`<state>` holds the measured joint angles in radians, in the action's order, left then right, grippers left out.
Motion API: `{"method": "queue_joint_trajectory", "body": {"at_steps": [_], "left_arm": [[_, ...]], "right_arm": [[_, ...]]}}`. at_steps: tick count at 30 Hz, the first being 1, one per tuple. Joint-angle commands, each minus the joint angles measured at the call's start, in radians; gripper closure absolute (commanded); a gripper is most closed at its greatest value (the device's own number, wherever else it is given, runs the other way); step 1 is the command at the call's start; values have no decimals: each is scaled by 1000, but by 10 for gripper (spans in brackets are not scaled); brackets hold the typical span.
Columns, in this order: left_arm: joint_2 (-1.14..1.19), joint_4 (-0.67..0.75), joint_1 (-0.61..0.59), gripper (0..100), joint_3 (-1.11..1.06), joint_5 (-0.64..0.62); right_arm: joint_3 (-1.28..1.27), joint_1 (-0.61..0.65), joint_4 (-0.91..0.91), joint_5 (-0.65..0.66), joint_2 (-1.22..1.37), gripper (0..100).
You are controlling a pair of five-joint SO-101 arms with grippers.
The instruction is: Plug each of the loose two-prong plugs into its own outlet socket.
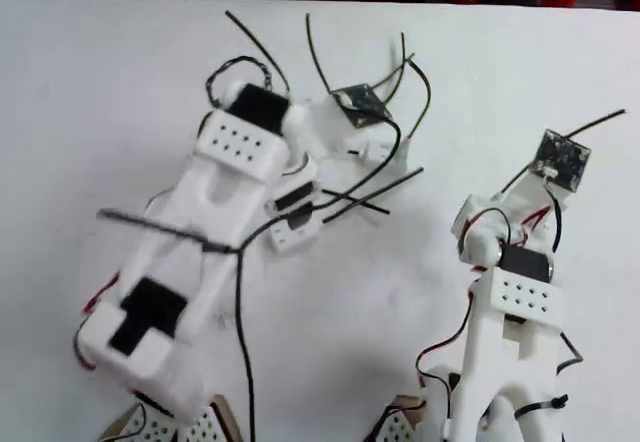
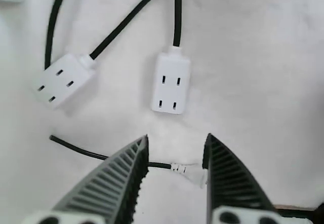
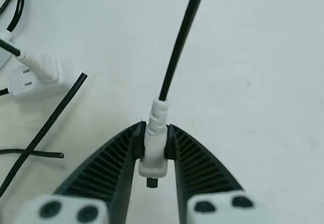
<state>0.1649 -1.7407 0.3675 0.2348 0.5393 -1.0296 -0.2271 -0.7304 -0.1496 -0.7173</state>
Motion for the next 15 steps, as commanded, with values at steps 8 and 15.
{"method": "queue_joint_trajectory", "body": {"at_steps": [8, 15], "left_arm": [[-618, 285, -31, 823, -476, -112], [-860, 555, -173, 820, -835, -117]], "right_arm": [[11, 222, -1, 135, -128, 981], [12, 515, -101, 224, -389, 981]]}}
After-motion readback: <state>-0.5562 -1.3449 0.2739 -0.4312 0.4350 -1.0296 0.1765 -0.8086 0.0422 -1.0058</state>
